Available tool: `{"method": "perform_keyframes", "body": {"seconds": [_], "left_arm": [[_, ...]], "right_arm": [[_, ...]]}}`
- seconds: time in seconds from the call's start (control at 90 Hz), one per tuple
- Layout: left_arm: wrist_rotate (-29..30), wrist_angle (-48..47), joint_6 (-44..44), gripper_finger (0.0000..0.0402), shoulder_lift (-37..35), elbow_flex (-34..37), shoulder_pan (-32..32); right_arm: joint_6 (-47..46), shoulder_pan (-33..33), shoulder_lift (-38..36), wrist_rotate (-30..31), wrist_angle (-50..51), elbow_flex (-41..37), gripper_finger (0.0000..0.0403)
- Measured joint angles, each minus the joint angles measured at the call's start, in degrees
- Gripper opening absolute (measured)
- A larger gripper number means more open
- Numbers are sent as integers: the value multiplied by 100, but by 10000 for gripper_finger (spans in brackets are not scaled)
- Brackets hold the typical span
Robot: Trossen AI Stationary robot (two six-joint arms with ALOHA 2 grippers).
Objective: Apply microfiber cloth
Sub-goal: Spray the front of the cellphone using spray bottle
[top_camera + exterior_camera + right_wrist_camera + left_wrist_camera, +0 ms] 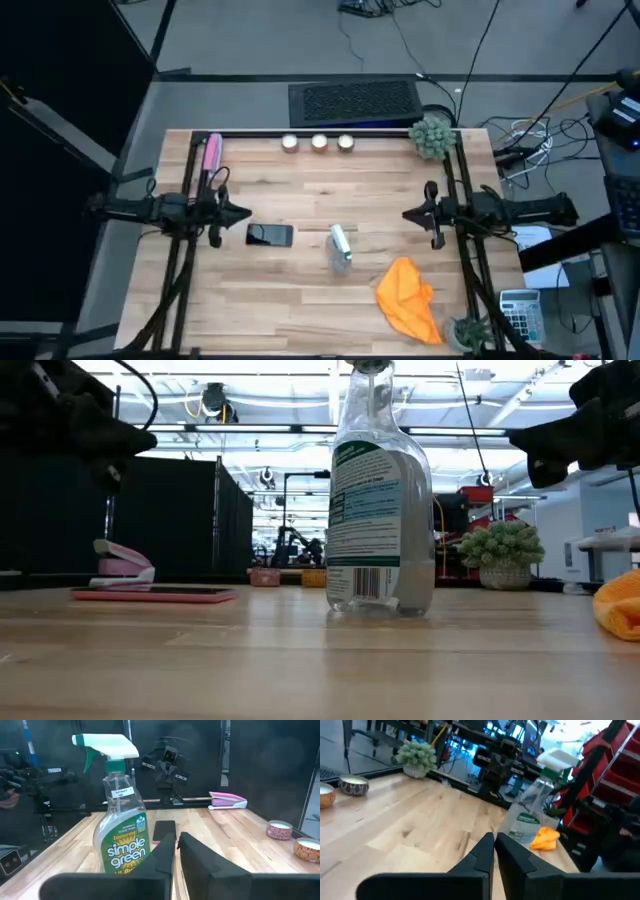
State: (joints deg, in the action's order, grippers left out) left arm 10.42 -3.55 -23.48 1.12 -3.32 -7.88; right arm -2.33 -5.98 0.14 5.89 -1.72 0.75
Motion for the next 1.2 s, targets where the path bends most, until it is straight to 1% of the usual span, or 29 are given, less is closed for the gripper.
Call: {"method": "perform_keyframes", "body": {"seconds": [0.1,0.189,0.278,0.478,0.522,0.578,0.667,0.744,0.856,0.911,0.978,1.156,1.2], "left_arm": [[172,-44,-104,1,178,-203,0],[315,-342,-227,0,572,-554,0],[352,-1082,-659,0,1169,-1035,0],[339,-2857,-1889,0,2784,-2154,0],[235,-3191,-2073,0,3107,-2353,0],[-70,-3496,-2132,0,3441,-2499,0],[-620,-3563,-2255,0,3821,-2513,0],[-775,-3545,-2527,0,3999,-2483,-1],[-935,-3665,-2578,10,4124,-2430,24],[-947,-3659,-2578,24,4143,-2430,97],[-949,-3662,-2580,47,4145,-2430,189],[-956,-3677,-2578,129,4214,-2430,424],[-955,-3714,-2576,149,4265,-2430,470]], "right_arm": [[0,0,0,0,0,2,13],[0,0,0,-2,0,0,13],[0,-1,0,0,0,0,13],[0,-1,0,0,0,0,13],[0,0,0,-2,2,0,13],[0,0,0,3,0,0,13],[0,2,0,31,-11,0,13],[0,1,0,18,-13,0,13],[-47,0,0,16,-15,0,13],[-397,0,0,11,-19,0,13],[-1209,-4,0,9,-47,0,13],[-3356,-4,2,18,-92,0,13],[-3673,-4,5,110,-127,2,13]]}}
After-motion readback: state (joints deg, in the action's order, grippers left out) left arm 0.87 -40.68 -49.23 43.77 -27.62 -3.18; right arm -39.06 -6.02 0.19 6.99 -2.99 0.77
